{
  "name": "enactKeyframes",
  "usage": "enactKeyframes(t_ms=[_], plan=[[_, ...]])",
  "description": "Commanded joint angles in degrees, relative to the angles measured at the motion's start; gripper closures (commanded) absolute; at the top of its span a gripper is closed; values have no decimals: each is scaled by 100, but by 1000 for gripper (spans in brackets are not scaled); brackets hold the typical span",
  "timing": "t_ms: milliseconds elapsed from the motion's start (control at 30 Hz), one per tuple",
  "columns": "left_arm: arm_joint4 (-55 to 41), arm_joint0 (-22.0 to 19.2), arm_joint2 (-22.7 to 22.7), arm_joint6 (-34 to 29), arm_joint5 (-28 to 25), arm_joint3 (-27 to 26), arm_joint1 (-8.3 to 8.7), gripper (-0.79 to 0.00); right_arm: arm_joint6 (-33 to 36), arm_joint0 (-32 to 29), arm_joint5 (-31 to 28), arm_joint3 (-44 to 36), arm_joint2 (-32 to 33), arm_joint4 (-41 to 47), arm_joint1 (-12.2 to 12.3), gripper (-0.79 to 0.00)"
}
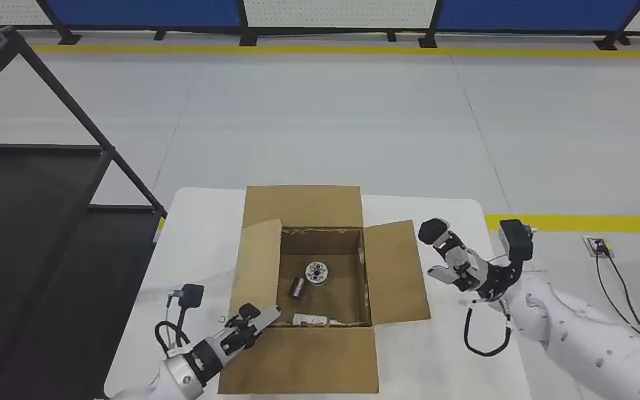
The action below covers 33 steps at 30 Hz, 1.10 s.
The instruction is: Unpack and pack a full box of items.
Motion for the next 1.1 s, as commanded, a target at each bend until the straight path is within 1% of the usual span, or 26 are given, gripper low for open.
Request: enactKeyframes(t_ms=[0,100,200,300,367,467,567,800,933,1067], plan=[[55,-51,56,-27,33,31,12,-785,429,-38,0,61,-88,458,88,-785],[99,-108,122,-55,63,61,29,-785,1298,-18,0,109,-181,1509,199,-785],[109,-127,151,-61,72,78,47,-785,2428,-6,0,179,-257,2643,270,-785],[95,-128,166,-39,76,100,63,-785,3588,-10,0,317,-263,3725,286,-785],[100,-116,172,-18,78,101,74,-785,4460,3,0,425,-267,4298,265,-785],[92,-93,182,6,72,104,90,-785,5577,38,0,533,-219,4985,189,-785],[99,-81,201,33,71,140,105,-785,6475,77,0,652,-142,5474,78,-785],[60,-47,224,122,58,155,138,-785,7992,119,0,693,204,6236,-212,-785],[33,-8,220,160,25,159,157,-785,8559,69,0,453,603,6525,-355,-785],[6,21,224,194,0,175,176,-785,8986,-50,0,198,991,6661,-523,-785]])
